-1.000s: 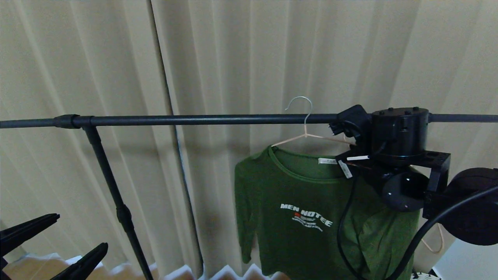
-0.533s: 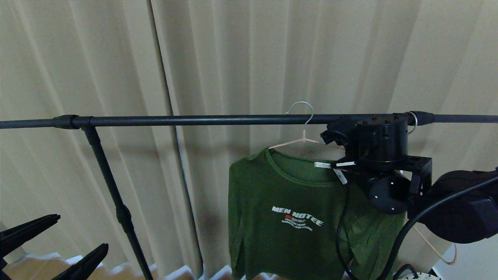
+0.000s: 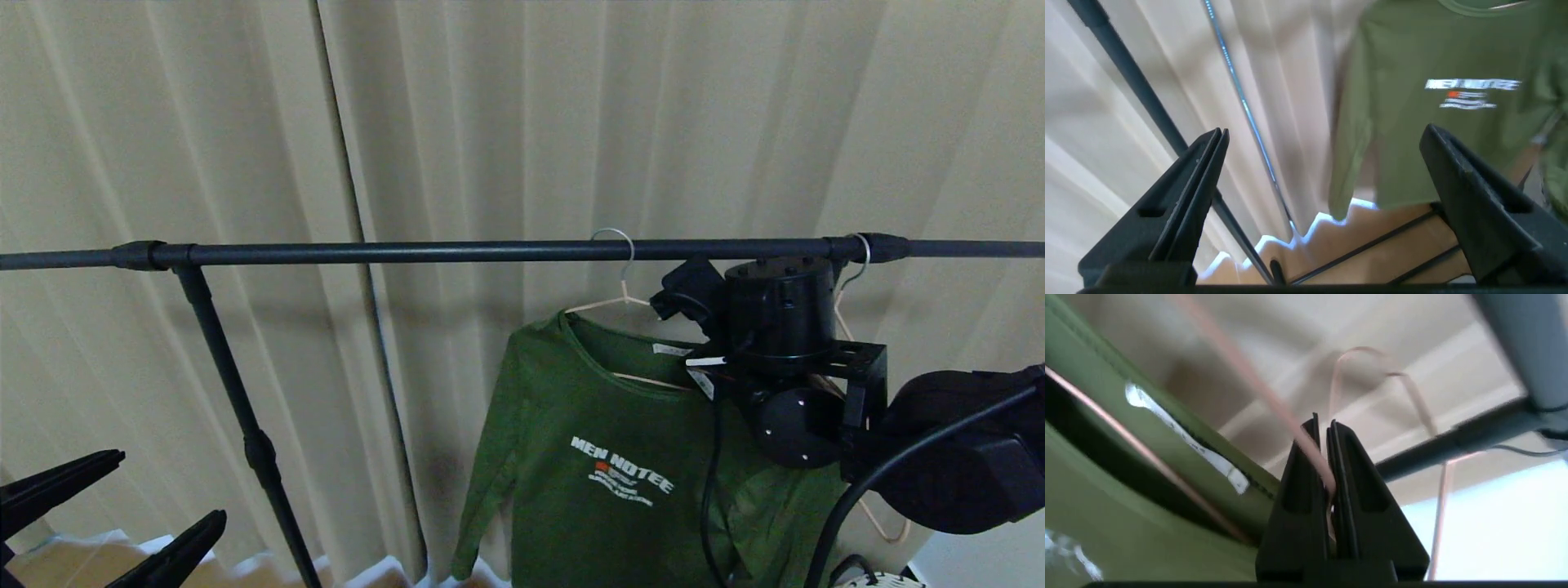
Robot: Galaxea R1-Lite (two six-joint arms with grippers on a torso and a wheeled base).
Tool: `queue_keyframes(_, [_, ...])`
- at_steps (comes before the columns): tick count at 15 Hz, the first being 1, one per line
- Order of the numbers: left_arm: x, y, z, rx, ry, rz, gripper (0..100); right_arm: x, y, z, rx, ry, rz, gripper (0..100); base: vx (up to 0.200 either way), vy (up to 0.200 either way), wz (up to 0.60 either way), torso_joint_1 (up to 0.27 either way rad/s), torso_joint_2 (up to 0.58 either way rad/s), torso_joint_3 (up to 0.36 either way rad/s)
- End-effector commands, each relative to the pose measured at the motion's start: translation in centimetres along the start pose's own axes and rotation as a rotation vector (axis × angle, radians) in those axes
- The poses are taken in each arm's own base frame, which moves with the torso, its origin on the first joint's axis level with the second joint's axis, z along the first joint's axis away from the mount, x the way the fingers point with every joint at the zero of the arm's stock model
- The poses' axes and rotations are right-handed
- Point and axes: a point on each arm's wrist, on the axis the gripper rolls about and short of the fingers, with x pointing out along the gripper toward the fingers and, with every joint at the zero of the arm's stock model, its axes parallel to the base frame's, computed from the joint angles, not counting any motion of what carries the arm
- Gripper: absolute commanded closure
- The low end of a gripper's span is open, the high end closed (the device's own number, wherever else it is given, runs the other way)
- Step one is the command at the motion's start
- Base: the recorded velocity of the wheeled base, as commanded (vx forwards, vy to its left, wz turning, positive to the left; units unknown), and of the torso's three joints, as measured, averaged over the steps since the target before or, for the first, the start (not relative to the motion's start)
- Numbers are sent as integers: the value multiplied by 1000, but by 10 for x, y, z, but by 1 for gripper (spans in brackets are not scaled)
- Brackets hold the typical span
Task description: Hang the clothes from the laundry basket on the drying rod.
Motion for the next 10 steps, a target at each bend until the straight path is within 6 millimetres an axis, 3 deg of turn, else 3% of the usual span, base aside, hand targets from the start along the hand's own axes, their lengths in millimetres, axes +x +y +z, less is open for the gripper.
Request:
queue_keyframes(1, [0, 0, 1, 0, -3, 3, 0, 2, 2, 1, -1, 4, -8, 100, 0, 0, 0, 0, 0, 0])
queue_keyframes(9, [-4, 1, 4, -1, -33, 9, 0, -12, 23, 6, -22, -41, 56, 100, 0, 0, 0, 0, 0, 0])
queue_keyframes(10, [-4, 1, 4, -1, -33, 9, 0, -13, 22, 7, -19, -44, 58, 0, 0, 0, 0, 0, 0, 0])
